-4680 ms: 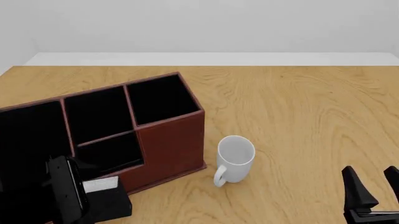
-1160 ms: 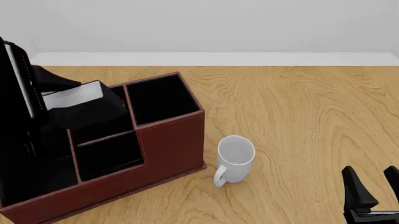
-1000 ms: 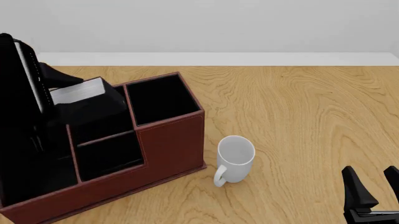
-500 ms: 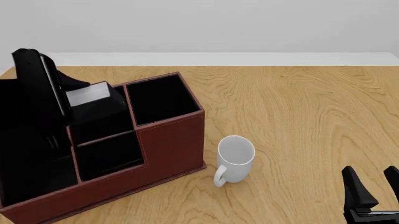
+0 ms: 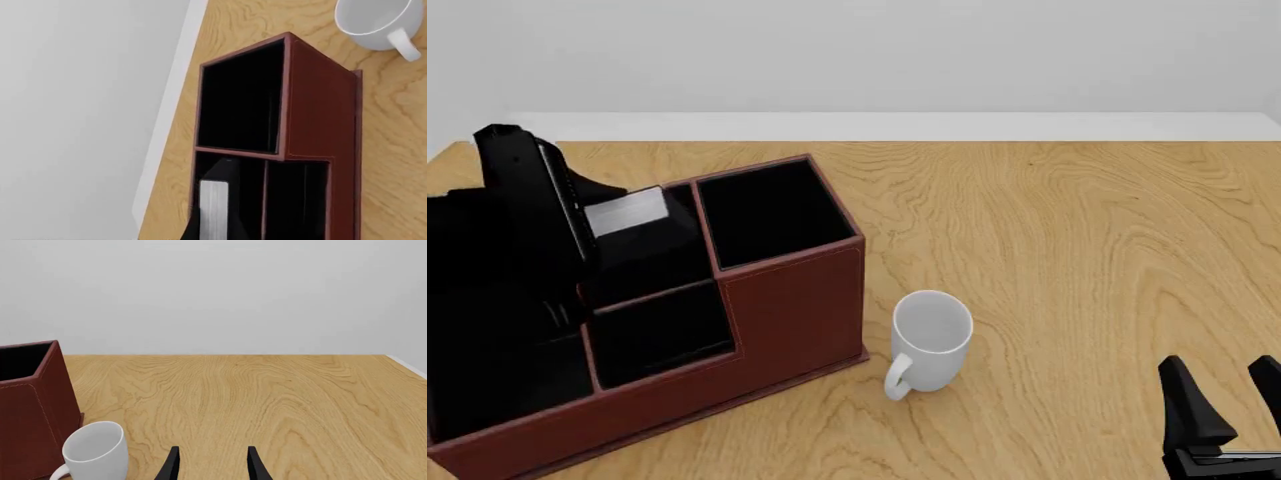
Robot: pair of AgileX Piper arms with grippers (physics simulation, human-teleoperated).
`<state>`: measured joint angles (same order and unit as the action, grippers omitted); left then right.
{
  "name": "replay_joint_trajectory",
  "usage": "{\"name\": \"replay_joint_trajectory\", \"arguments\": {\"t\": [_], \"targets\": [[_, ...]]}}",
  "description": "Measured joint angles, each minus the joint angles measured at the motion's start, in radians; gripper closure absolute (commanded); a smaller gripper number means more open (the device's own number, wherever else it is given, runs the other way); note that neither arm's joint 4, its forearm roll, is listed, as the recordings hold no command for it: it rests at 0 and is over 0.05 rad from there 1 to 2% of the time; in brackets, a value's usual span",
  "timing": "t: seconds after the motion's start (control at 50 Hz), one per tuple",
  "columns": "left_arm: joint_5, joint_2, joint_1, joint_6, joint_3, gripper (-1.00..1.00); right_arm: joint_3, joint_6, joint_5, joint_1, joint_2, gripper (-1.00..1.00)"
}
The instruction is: Pick up the book and place it in the front compartment of the caddy.
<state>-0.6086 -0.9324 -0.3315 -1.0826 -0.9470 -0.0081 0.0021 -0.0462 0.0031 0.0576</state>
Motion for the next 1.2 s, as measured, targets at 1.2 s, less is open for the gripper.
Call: {"name": "replay_joint_trajectory", "arguments": {"t": [1.2], "targets": [[0.153, -0.049, 0.068, -0.043, 0.131, 1.0, 0.0, 0.0, 0.0, 0.0, 0.0, -1.0]]}}
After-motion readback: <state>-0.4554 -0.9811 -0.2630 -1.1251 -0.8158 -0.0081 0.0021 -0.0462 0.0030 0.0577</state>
